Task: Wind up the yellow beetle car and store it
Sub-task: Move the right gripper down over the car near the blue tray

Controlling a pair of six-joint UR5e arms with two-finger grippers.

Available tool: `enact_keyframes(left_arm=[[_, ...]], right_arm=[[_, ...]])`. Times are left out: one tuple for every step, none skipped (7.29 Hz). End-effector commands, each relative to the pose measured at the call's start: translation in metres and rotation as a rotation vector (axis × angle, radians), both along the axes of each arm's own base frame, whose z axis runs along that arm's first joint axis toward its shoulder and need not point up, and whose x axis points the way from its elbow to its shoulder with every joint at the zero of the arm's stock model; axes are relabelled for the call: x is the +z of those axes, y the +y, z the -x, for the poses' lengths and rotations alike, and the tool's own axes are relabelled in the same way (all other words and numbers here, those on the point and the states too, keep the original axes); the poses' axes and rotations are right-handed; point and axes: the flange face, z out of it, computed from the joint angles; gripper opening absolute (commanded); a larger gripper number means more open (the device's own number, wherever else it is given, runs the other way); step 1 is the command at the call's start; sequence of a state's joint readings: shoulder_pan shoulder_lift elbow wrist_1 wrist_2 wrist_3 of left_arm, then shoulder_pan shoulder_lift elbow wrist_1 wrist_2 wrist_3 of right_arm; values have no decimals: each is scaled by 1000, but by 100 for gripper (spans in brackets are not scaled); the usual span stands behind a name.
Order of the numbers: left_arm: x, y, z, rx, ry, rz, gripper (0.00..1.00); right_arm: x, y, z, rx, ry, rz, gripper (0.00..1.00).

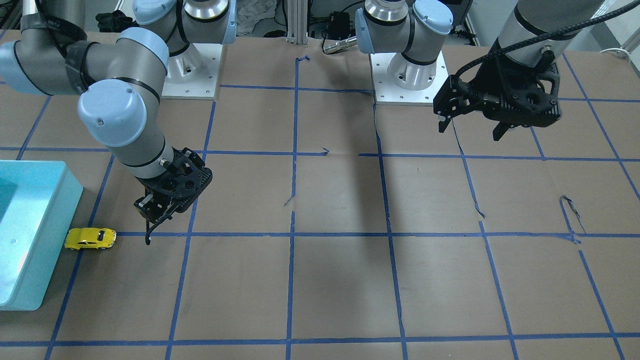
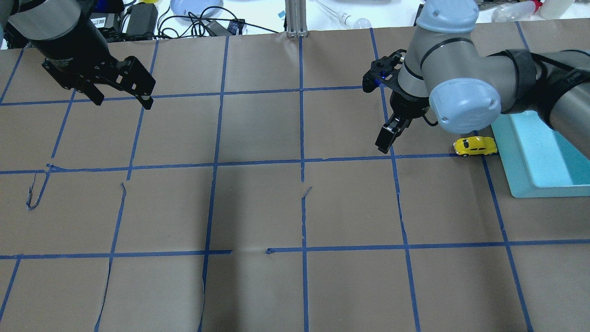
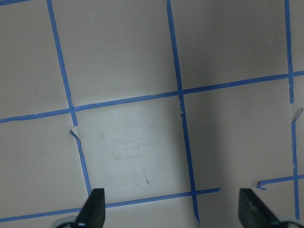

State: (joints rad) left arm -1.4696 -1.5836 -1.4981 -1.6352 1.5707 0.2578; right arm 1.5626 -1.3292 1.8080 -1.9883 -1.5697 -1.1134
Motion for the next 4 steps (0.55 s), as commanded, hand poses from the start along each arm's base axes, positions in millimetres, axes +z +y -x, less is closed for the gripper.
enact_keyframes(left_arm=[[-2, -1, 10, -27, -1, -2, 100], [4, 7, 26, -61, 5, 13, 100], [1, 7, 31, -70, -3, 4, 100], [3, 9, 34, -77, -5, 7, 100]], right_arm=[[-33, -16, 69, 331, 36, -31, 100], [-42, -26, 93, 437, 92, -24, 100], [-48, -31, 104, 541, 170, -34, 100], [-55, -35, 112, 580, 236, -53, 100]])
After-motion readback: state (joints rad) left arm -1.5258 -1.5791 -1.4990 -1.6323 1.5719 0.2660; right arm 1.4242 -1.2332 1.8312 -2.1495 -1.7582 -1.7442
